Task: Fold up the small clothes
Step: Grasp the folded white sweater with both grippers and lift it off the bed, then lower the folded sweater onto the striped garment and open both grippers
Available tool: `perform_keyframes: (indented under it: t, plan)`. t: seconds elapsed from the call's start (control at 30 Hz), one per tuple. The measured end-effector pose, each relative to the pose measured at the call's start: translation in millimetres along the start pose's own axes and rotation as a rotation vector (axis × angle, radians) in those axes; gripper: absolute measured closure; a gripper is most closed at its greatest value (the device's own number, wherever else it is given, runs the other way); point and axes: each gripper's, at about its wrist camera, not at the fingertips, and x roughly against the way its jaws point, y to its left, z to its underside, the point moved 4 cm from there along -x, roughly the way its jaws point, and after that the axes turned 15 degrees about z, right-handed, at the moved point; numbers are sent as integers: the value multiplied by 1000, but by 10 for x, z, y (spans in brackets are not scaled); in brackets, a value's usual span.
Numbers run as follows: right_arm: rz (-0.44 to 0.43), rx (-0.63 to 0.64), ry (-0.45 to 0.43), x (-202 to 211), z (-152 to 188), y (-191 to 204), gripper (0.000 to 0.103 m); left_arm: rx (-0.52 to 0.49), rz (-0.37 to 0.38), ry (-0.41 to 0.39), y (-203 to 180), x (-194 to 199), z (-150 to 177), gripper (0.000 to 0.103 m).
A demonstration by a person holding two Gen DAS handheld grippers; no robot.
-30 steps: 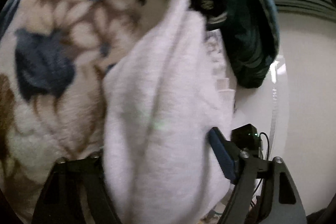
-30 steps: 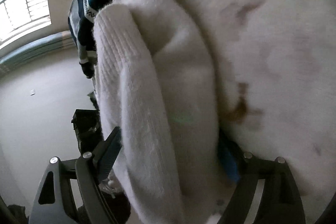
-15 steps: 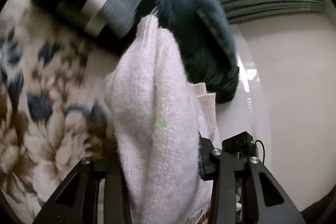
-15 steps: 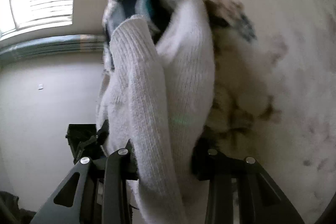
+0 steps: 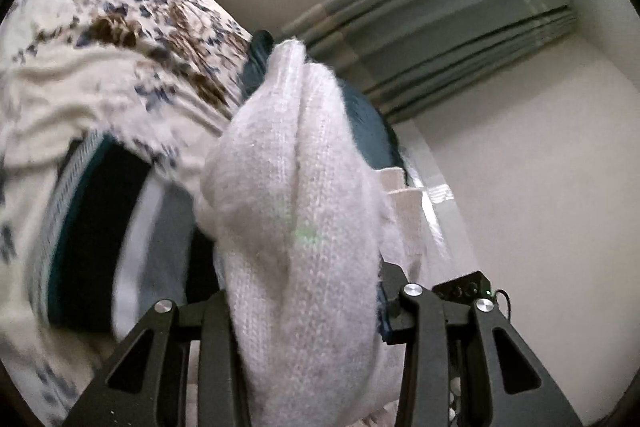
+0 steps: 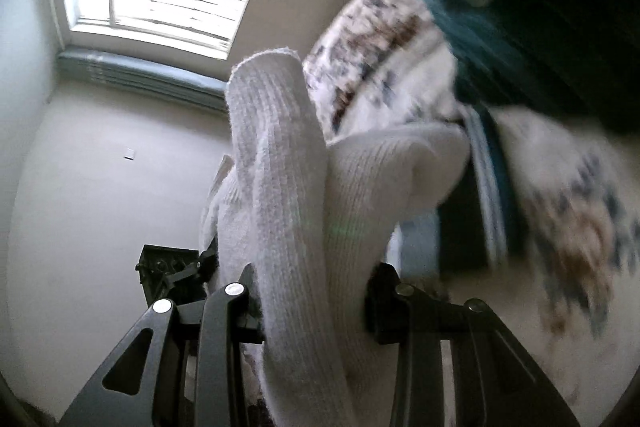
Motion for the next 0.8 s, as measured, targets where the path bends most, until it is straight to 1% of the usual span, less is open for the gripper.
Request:
perform_keyframes:
  t: [0.07, 0.13, 0.17, 0.2, 0.27, 0.3, 0.33, 0.37, 0.43, 0.47, 0.5, 0.57, 0.63, 0.7, 0.73, 0.8]
  plan:
    - [12, 6, 2, -376, -227, 6, 66, 7, -37, 17, 304, -97, -128, 69]
    - [48, -8, 39, -867, -314, -147, 66, 44, -101, 63, 801, -196, -174, 68]
    - [62, -16, 57, -1043, -325, -235, 66, 73, -134, 86, 1082, -224, -135, 68]
    - [81, -28, 80, -1234, -310, -360, 66, 98, -164, 113, 1327, -249, -57, 68]
    - [139, -46, 135, -1606, -211, -614, 66, 134, -213, 148, 1676, -251, 69, 68]
    - [154, -53, 155, -1744, -143, -718, 66, 163, -223, 158, 1875, -239, 144, 68]
    - [173, -57, 170, -1869, -87, -803, 66, 188, -209, 155, 1966, -206, 183, 64]
    - [189, -57, 176, -1953, -46, -879, 66, 220, -188, 141, 2024, -153, 223, 63]
    - [176, -97, 194, -2000, -26, -996, 58, 252, -152, 118, 2024, -49, 235, 60]
    - [194, -107, 196, -1969, -33, -1029, 50, 249, -156, 111, 1991, 4, 230, 58]
    - [244, -92, 171, -1887, -50, -1034, 46, 232, -182, 108, 1938, 60, 237, 57]
    - [349, -39, 116, -1708, -61, -968, 46, 167, -251, 95, 1801, 156, 186, 54]
    - [468, 20, 41, -1505, -90, -812, 44, 79, -328, 101, 1631, 172, 78, 54]
    - [490, 60, -15, -1402, -204, -648, 44, 23, -370, 97, 1568, 90, -46, 54]
    - [482, 81, -40, -1402, -285, -552, 44, 12, -376, 109, 1585, -9, -136, 54]
    - [468, 128, -53, -1505, -397, -348, 44, -31, -421, 146, 1652, -236, -277, 54]
